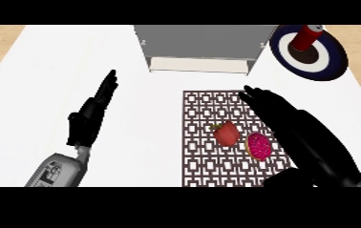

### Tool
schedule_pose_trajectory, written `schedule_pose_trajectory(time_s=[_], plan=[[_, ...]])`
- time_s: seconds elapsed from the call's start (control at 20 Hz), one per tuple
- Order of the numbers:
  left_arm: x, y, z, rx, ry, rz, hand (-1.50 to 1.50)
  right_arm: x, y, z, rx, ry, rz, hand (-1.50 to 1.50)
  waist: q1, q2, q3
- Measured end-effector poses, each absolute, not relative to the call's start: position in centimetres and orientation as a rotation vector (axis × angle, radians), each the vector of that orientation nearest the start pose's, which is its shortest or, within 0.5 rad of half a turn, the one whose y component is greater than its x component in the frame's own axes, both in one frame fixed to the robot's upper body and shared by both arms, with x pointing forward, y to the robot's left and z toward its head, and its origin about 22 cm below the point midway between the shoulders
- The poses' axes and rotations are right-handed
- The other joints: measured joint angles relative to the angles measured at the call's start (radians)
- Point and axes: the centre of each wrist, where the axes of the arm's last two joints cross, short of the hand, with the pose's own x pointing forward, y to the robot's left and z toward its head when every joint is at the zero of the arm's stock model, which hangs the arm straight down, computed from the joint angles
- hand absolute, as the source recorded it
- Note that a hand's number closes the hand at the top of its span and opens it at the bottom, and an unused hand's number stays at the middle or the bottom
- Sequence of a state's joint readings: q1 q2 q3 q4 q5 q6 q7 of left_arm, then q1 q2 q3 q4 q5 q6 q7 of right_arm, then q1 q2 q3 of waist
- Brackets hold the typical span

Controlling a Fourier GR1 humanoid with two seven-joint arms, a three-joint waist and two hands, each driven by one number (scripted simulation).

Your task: Pick the bell pepper from the placemat and place it in the tiered shelf

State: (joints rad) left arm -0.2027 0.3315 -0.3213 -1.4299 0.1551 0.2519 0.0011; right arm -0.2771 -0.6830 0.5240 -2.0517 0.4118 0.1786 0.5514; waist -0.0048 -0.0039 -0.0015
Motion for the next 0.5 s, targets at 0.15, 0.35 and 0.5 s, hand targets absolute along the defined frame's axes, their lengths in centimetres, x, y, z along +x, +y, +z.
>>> schedule_pose_trajectory(time_s=[0.15, 0.35, 0.5], plan=[[28.0, 22.8, 1.6, 0.11, -1.572, -0.255, 0.0, 20.7, -18.0, 15.1, -0.626, -1.456, 1.281, -1.5, 0.002, 0.001, 0.001], [28.0, 22.5, 2.0, 0.116, -1.576, -0.259, 0.0, 20.0, -16.8, 14.8, -0.645, -1.461, 1.271, -1.5, 0.004, 0.002, 0.001], [27.9, 22.2, 2.0, 0.111, -1.58, -0.258, 0.0, 19.5, -15.9, 14.9, -0.664, -1.468, 1.267, -1.5, 0.004, 0.003, 0.001]])
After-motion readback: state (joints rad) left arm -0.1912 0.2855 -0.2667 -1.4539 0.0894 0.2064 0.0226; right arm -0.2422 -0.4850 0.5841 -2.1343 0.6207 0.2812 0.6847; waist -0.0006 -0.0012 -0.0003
